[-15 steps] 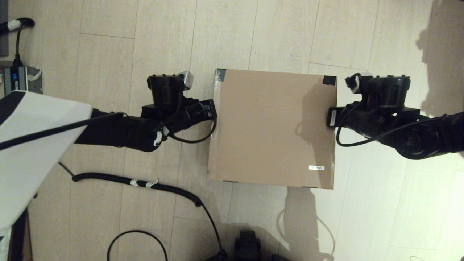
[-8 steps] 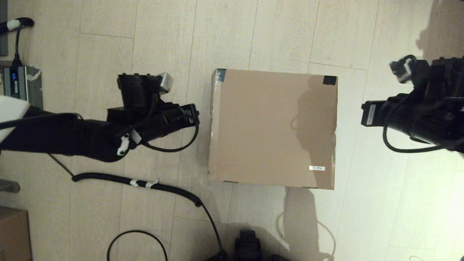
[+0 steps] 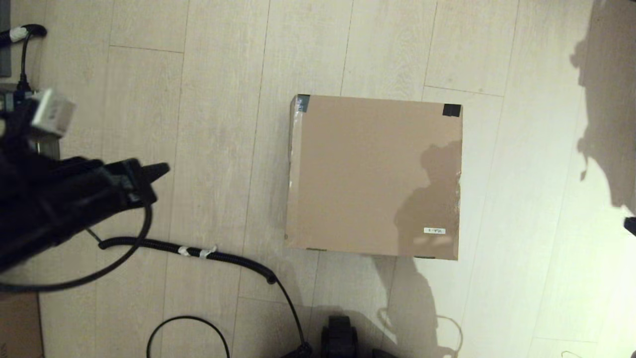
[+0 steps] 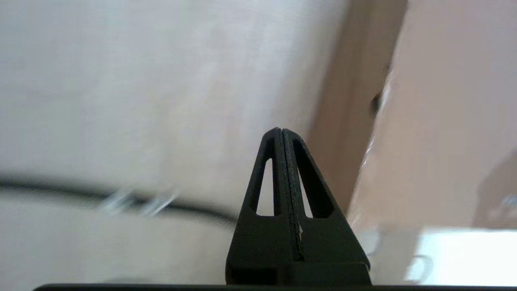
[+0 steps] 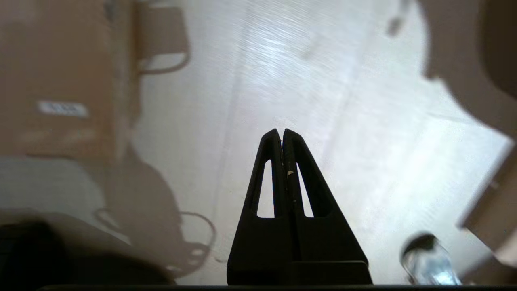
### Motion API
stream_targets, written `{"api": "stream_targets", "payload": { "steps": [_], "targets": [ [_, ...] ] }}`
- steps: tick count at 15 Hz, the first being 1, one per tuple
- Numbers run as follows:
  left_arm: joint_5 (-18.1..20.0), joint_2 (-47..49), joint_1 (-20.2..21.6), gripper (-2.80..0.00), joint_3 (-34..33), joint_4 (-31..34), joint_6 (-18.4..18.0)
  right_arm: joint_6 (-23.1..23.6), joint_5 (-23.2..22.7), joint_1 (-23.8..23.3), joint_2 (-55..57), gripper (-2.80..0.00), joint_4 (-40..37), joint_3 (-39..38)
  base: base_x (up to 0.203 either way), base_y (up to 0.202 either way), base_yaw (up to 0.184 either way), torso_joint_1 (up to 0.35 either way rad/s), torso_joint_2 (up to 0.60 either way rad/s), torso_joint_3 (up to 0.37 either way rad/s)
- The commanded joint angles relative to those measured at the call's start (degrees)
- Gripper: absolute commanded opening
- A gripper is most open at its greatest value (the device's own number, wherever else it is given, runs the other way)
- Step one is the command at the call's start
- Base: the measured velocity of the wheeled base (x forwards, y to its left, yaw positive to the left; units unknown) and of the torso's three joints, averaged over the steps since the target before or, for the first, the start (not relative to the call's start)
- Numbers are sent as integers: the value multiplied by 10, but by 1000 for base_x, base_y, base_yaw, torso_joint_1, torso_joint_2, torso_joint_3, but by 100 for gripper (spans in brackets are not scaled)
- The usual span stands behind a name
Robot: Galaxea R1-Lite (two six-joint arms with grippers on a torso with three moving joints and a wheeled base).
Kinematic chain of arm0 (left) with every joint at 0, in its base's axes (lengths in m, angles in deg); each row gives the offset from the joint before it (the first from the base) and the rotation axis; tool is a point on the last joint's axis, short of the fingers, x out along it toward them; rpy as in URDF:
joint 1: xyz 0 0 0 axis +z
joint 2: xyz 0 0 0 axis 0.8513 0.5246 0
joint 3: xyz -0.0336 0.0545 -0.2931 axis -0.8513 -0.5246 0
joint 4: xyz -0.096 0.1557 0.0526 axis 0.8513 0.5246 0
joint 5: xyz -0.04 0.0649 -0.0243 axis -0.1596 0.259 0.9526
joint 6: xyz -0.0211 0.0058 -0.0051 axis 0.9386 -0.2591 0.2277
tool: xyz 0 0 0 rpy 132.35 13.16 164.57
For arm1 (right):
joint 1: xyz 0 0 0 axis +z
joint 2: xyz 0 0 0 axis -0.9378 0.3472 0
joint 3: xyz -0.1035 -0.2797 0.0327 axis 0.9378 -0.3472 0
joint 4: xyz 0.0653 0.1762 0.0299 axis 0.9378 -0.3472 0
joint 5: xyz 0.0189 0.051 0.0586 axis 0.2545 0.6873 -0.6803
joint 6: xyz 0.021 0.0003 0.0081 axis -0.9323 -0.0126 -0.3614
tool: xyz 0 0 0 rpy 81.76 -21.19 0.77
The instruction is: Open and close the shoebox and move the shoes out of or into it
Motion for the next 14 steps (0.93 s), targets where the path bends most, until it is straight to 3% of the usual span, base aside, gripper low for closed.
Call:
{"api": "stream_targets", "payload": {
  "steps": [1, 4, 6, 9, 10, 12, 13, 14],
  "targets": [
    [-6, -189, 41, -280, -91, 10, -7, 2, 4, -39, -138, -280, -12, -49, 0, 0, 0, 0, 0, 0],
    [-13, -381, 74, -280, -213, 74, -48, 23, 2, -77, -287, -280, -95, -103, 0, 0, 0, 0, 0, 0],
    [-16, -489, 86, -280, -262, 163, -94, 38, 3, -85, -357, -280, -141, -148, 0, 0, 0, 0, 0, 0],
    [-24, -605, 112, -280, -347, 286, -171, 53, 1, -90, -363, -280, -104, -281, 0, 0, 0, 0, 0, 0],
    [-22, -631, 119, -280, -361, 304, -183, 56, -23, -91, -362, -280, -110, -287, 0, 0, 0, 0, 0, 0],
    [-9, -676, 124, -280, -366, 321, -196, 60, -123, -92, -361, -280, -149, -265, 0, 0, 0, 0, 0, 0],
    [19, -702, 125, -280, -369, 322, -200, 61, -162, -92, -361, -280, -161, -263, 0, 0, 0, 0, 0, 0],
    [43, -711, 127, -280, -378, 312, -203, 60, -173, -92, -361, -280, -162, -274, 0, 0, 0, 0, 0, 0]
  ]
}}
